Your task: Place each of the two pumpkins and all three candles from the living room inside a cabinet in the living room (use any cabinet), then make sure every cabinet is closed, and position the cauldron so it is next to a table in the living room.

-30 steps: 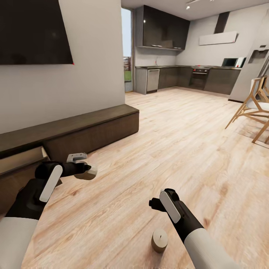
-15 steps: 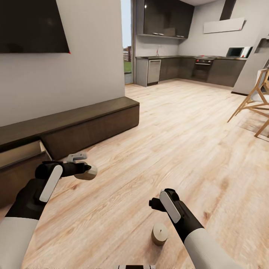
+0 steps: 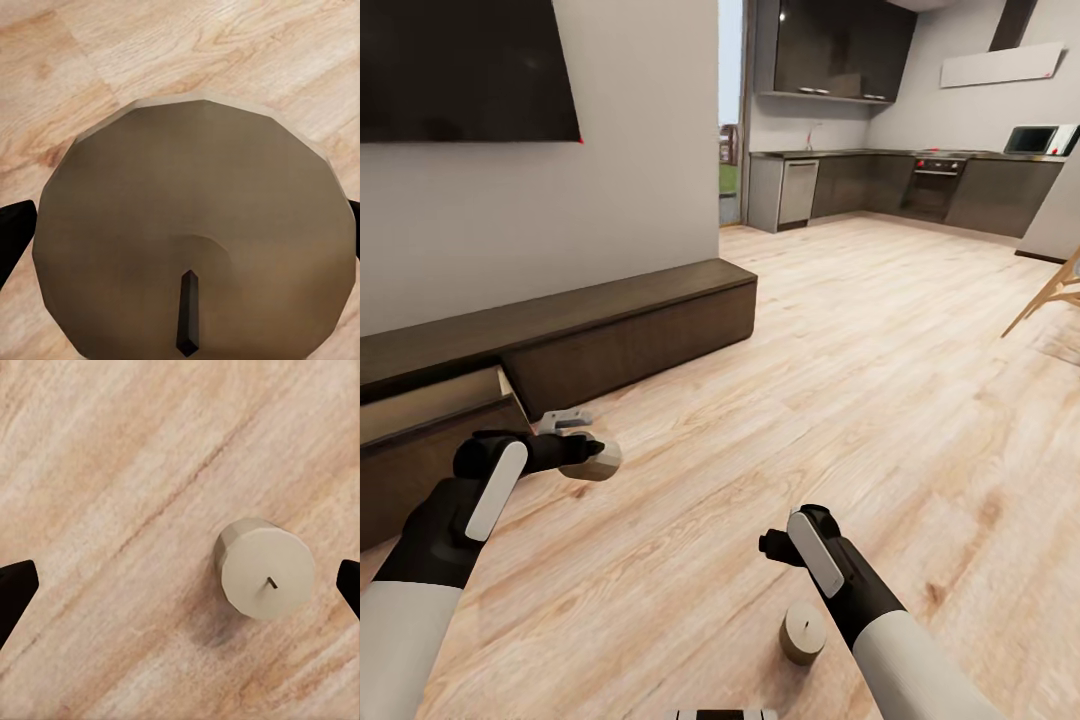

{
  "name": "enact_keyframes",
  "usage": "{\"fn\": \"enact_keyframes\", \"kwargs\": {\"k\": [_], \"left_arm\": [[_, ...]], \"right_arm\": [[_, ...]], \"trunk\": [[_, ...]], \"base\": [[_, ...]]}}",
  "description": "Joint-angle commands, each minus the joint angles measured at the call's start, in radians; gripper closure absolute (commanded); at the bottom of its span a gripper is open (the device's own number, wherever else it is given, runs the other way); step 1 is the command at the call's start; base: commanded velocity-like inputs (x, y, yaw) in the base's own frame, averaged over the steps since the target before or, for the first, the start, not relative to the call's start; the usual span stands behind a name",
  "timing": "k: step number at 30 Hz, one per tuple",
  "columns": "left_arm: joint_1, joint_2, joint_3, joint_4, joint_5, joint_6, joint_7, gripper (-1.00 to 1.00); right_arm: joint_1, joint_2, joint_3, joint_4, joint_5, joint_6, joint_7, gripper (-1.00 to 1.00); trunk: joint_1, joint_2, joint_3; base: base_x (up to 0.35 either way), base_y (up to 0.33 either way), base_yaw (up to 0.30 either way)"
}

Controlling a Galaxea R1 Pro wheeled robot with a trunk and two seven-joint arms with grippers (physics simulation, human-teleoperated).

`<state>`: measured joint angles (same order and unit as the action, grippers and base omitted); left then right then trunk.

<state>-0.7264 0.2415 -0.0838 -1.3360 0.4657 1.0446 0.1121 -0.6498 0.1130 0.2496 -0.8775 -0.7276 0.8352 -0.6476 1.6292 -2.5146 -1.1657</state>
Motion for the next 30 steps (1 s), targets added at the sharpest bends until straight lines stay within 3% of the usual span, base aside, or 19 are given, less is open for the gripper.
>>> {"fn": "enact_keyframes", "kwargs": {"k": [1,10,30], "left_arm": [[-0.001,0.001,-0.002,-0.001,0.011,0.003,0.010,1.00],[-0.001,0.001,-0.002,-0.002,0.011,0.003,0.010,1.00],[-0.001,0.001,-0.002,-0.003,0.011,0.003,0.010,1.00]], "right_arm": [[0.000,0.000,0.002,-0.001,-0.010,0.001,-0.010,-1.00],[-0.001,-0.001,0.001,-0.001,-0.011,0.001,-0.010,-1.00],[0.000,-0.014,-0.015,0.021,-0.008,0.001,-0.020,-1.00]], "trunk": [[0.000,0.000,-0.001],[0.000,0.000,-0.001],[0.009,-0.005,-0.078]], "base": [[0.000,0.000,0.028],[0.000,0.000,0.006],[0.000,0.000,0.000]]}}
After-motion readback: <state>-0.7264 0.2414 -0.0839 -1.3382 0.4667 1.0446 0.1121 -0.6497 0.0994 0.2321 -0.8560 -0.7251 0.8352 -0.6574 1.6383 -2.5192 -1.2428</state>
